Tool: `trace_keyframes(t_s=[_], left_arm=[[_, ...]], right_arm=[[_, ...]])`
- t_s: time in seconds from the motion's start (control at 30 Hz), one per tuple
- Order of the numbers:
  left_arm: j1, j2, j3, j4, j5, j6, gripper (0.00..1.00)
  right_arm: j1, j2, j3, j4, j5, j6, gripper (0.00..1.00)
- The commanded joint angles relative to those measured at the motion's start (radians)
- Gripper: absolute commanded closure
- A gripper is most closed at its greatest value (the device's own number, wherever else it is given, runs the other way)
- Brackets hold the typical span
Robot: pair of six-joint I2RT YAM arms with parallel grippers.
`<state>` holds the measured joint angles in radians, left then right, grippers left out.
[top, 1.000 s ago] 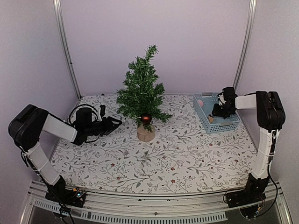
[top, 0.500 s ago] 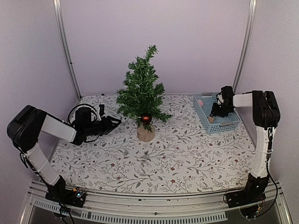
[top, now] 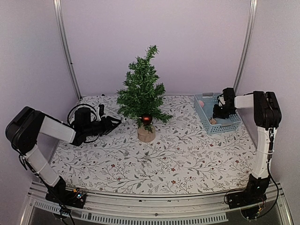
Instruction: Decorate the small christmas tree
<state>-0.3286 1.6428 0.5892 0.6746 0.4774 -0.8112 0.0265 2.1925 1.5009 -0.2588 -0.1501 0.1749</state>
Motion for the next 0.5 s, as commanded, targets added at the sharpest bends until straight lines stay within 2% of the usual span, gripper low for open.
trace_keyframes(t_s=[0.0,0.1,0.47], left_arm=[[0.009,-0.024,-0.008,0.001,-0.010,0.019,0.54],[0.008,-0.031,-0.009,-0.005,-0.015,0.020,0.54],[0.009,-0.073,-0.021,-0.022,-0.030,0.024,0.54]], right_arm=[[-0.002,-0.066,-0.043,0.007,-0.022,0.003,0.96],[-0.002,-0.120,-0.066,0.040,-0.024,0.002,1.00],[-0.001,-0.430,-0.198,0.232,-0.075,-0.012,1.00]])
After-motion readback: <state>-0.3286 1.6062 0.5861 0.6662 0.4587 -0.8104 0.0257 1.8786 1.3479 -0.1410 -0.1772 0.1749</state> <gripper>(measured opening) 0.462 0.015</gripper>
